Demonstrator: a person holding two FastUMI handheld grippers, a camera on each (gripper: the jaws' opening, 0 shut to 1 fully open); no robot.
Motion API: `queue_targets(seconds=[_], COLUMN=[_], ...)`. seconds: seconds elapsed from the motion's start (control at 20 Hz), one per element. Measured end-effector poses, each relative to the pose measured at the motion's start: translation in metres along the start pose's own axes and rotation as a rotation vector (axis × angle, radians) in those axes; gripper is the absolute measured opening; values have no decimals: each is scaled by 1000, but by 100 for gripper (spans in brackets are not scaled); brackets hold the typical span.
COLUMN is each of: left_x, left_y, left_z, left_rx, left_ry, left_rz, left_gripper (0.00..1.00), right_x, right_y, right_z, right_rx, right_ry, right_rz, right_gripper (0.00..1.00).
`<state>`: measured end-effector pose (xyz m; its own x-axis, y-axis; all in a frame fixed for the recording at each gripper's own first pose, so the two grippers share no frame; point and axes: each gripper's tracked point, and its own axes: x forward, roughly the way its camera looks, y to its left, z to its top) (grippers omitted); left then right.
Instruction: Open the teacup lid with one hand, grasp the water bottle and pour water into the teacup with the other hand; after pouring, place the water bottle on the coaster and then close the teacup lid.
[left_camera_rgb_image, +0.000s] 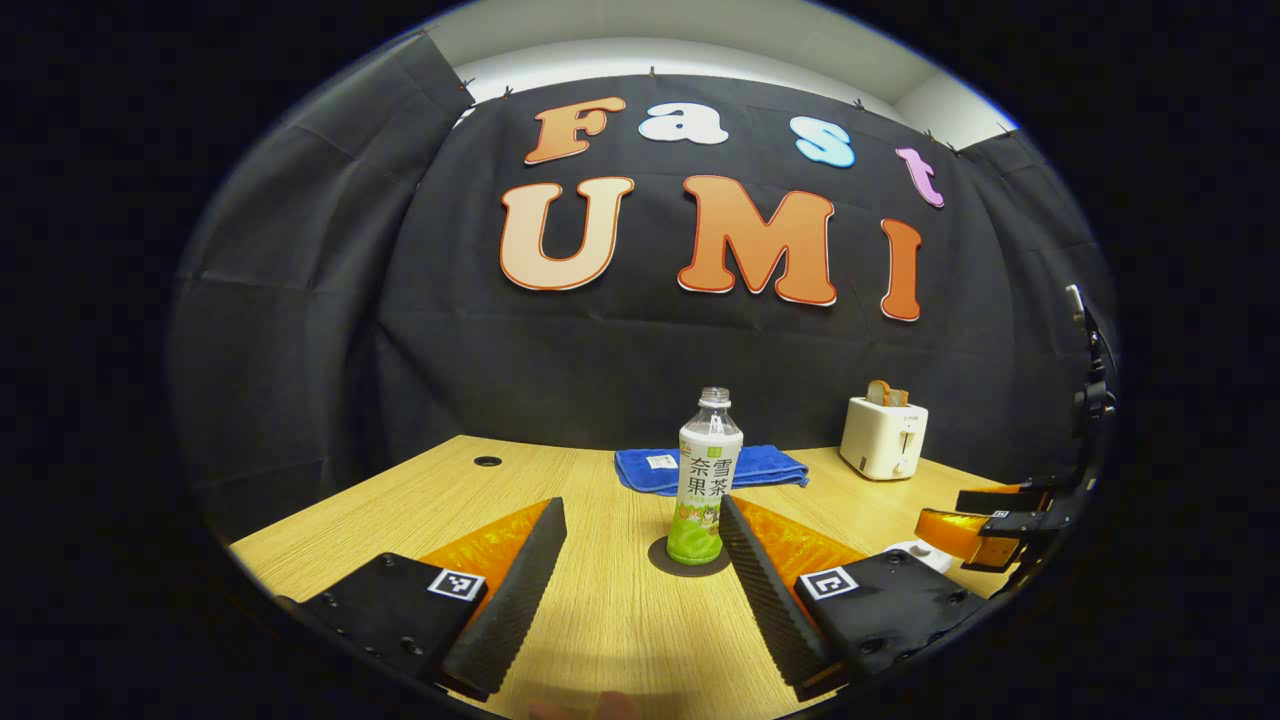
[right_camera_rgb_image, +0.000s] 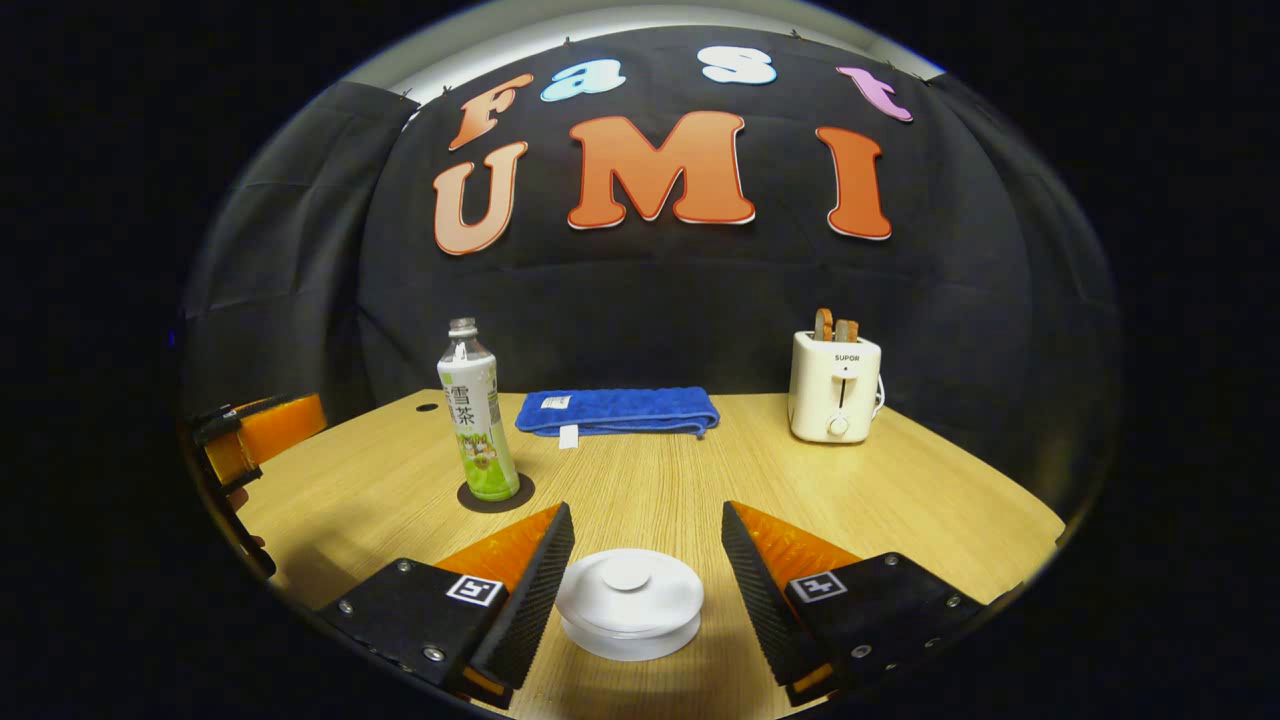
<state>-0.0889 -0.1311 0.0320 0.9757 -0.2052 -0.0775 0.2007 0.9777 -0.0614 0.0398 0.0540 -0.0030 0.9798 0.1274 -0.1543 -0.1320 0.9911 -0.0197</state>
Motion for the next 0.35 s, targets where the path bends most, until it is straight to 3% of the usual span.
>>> queue_targets(seconds=[0.15,0.35], left_x=[-4,-10], left_y=[4,11], left_z=[9,20], left_rx=[-13,3], left_ry=[-9,-24], left_rz=[26,61], left_gripper=[99,98], right_x=[-10,-20], right_y=[-4,-13], right_z=[17,36], right_rx=[9,24], right_ry=[-42,-92], right_rz=[-6,-27], right_gripper=[96,96])
